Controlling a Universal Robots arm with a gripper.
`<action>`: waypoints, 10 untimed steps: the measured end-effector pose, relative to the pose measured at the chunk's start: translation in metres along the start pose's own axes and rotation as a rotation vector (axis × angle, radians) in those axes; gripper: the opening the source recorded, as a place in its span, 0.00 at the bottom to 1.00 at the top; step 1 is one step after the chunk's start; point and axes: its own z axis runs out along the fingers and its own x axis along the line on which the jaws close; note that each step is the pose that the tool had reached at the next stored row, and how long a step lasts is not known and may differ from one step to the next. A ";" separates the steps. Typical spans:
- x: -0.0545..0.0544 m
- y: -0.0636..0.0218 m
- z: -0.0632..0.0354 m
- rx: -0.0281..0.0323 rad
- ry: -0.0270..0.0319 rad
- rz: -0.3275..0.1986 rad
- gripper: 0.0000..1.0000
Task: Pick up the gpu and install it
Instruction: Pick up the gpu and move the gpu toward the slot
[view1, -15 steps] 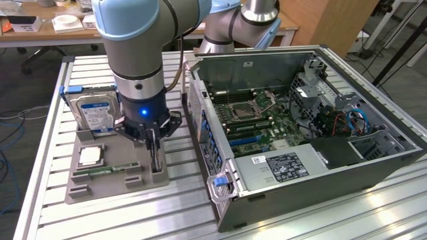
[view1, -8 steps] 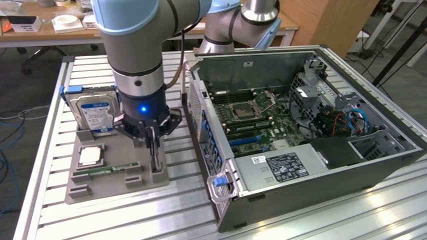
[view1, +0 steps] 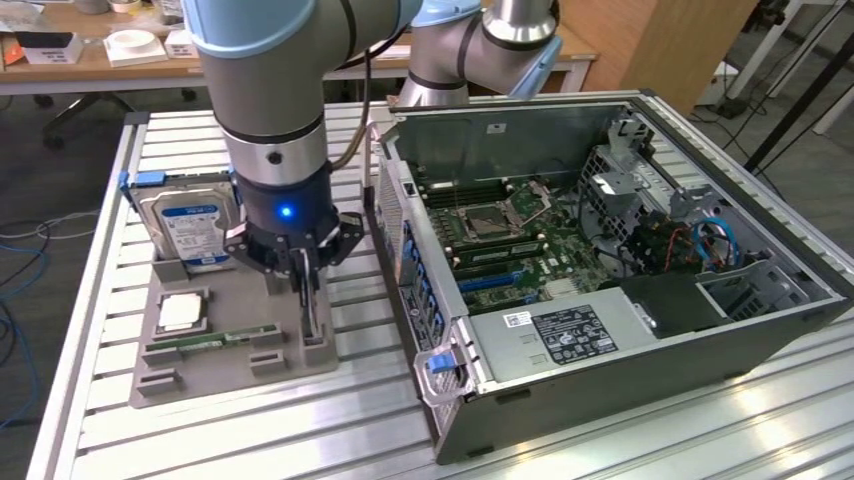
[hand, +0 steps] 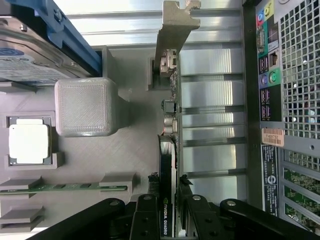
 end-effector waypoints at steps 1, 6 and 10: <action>0.000 0.0000 -0.0007 0.0000 0.0000 0.000 0.26; 0.000 0.0002 -0.0044 0.0001 0.0001 0.000 0.26; 0.000 0.0003 -0.0067 0.0000 0.0000 0.000 0.26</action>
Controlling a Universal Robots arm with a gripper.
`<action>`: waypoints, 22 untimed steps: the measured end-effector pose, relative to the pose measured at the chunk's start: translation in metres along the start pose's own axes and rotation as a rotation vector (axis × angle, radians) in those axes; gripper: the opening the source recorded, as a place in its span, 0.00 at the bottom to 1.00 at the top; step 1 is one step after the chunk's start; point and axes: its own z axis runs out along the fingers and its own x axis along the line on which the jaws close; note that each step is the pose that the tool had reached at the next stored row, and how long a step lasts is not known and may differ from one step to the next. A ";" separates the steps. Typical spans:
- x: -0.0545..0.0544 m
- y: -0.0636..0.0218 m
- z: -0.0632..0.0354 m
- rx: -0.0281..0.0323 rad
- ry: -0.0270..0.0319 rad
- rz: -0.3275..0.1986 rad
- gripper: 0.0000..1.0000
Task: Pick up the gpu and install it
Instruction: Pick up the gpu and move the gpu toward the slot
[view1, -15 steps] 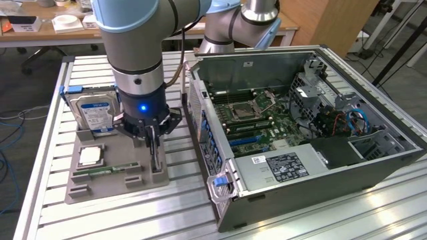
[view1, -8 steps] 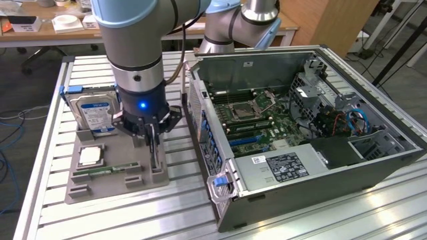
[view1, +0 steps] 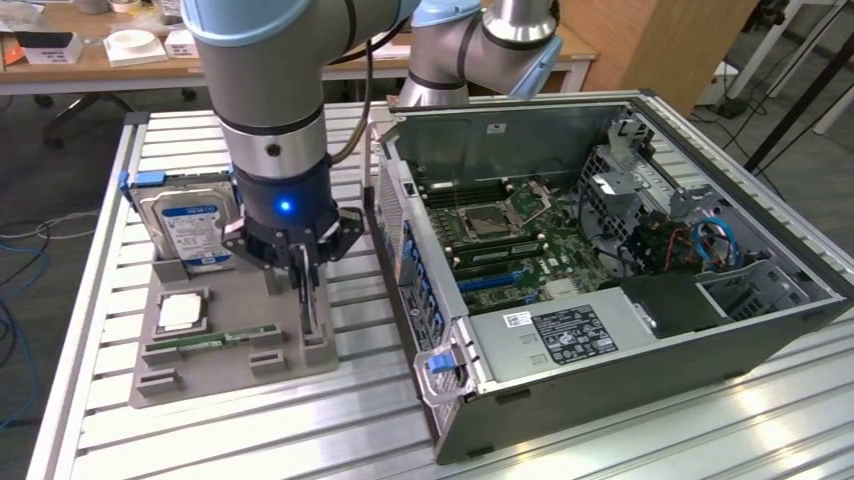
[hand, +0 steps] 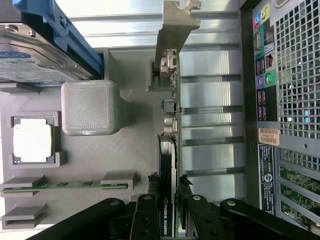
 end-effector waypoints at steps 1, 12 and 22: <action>0.000 0.0000 -0.0006 0.0000 0.0000 0.000 0.26; 0.000 0.0004 -0.0070 0.0000 0.0000 0.000 0.26; 0.000 0.0006 -0.0119 0.0001 0.0001 0.000 0.26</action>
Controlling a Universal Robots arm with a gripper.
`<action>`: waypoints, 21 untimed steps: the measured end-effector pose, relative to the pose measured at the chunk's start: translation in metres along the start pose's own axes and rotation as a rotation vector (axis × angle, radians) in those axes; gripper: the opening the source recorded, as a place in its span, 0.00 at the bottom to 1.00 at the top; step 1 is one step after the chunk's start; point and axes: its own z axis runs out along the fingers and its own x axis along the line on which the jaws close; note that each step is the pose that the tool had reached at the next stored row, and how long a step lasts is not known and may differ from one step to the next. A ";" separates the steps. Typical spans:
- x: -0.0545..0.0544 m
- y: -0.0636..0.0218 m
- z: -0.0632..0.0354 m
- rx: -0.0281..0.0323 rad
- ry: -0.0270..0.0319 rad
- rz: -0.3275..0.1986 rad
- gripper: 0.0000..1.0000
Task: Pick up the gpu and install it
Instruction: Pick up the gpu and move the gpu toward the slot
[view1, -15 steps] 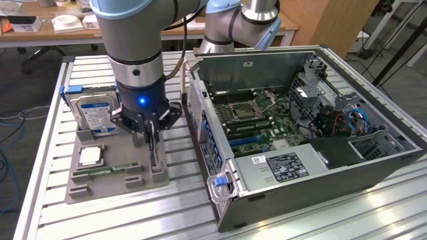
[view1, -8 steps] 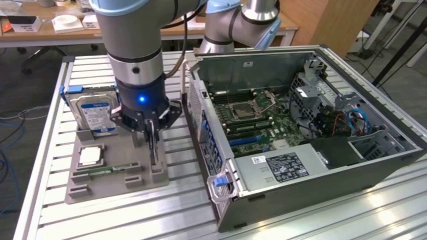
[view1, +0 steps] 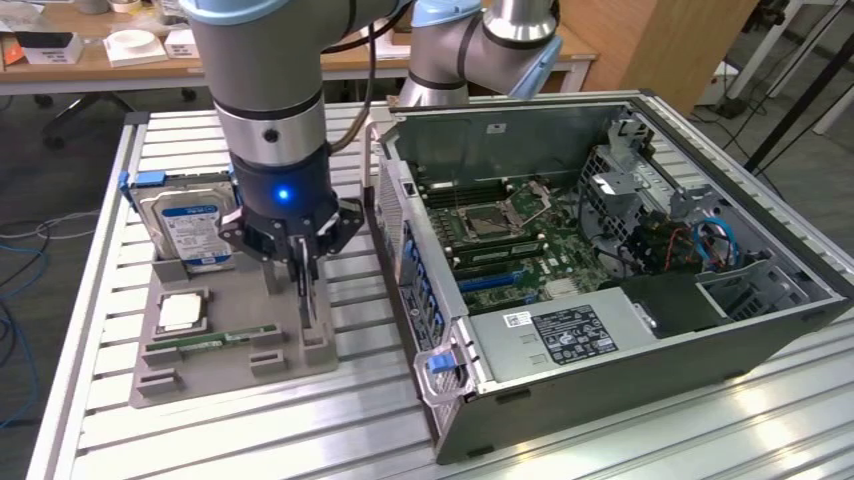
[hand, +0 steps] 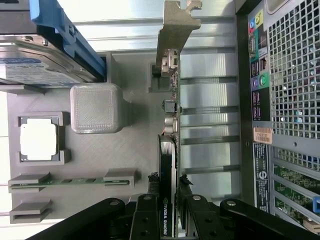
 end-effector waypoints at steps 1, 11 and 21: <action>0.000 0.0000 -0.0004 -0.0001 -0.0001 0.000 0.26; 0.000 0.0003 -0.0056 -0.0001 -0.0001 0.000 0.26; 0.000 0.0005 -0.0100 0.0000 0.0000 0.000 0.26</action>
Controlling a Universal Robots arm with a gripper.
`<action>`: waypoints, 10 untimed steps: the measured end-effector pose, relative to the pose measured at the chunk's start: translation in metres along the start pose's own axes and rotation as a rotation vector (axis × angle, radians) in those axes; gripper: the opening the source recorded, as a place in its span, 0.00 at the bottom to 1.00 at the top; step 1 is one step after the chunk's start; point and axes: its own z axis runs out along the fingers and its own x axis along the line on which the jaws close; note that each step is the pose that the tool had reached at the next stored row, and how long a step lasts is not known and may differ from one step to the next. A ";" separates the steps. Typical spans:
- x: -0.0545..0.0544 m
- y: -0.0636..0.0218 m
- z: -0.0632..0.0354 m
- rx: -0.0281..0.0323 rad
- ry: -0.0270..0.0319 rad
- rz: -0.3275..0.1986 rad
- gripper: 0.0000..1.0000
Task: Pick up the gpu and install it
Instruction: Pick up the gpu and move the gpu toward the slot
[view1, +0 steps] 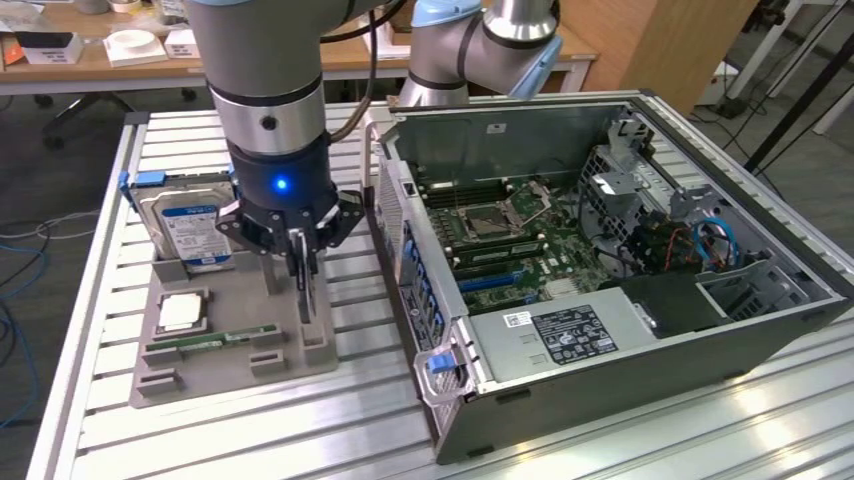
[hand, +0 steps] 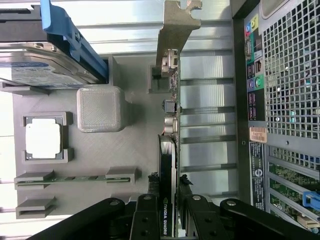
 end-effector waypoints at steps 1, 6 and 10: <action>0.000 0.0000 -0.0004 0.0000 0.0000 0.000 0.26; 0.000 0.0001 -0.0028 0.0000 0.0000 0.000 0.26; 0.000 0.0002 -0.0047 0.0000 0.0000 0.000 0.26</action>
